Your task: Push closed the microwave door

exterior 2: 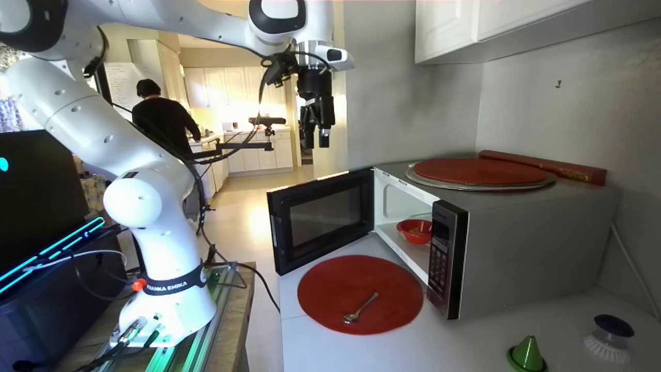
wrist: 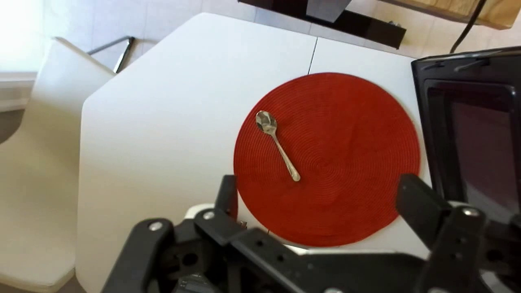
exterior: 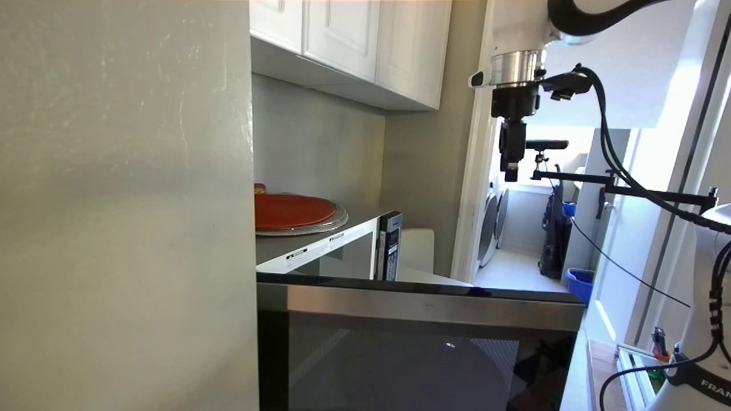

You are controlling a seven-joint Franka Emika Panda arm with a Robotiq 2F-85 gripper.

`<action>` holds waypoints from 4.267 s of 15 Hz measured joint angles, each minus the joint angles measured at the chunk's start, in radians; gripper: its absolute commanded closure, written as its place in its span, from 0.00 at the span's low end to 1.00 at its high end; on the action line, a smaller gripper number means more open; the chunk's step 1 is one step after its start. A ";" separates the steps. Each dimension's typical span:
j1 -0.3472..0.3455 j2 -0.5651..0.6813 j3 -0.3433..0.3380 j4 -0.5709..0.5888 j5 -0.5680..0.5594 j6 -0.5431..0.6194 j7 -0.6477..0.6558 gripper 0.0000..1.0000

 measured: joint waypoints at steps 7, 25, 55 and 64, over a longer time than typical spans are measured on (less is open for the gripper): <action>0.110 0.150 0.280 0.172 0.025 -0.005 0.369 0.00; 0.144 0.200 0.277 0.253 0.196 0.065 0.643 0.00; 0.241 0.097 0.405 -0.215 0.357 0.311 1.035 1.00; 0.241 0.104 0.424 -0.301 0.279 0.393 1.045 1.00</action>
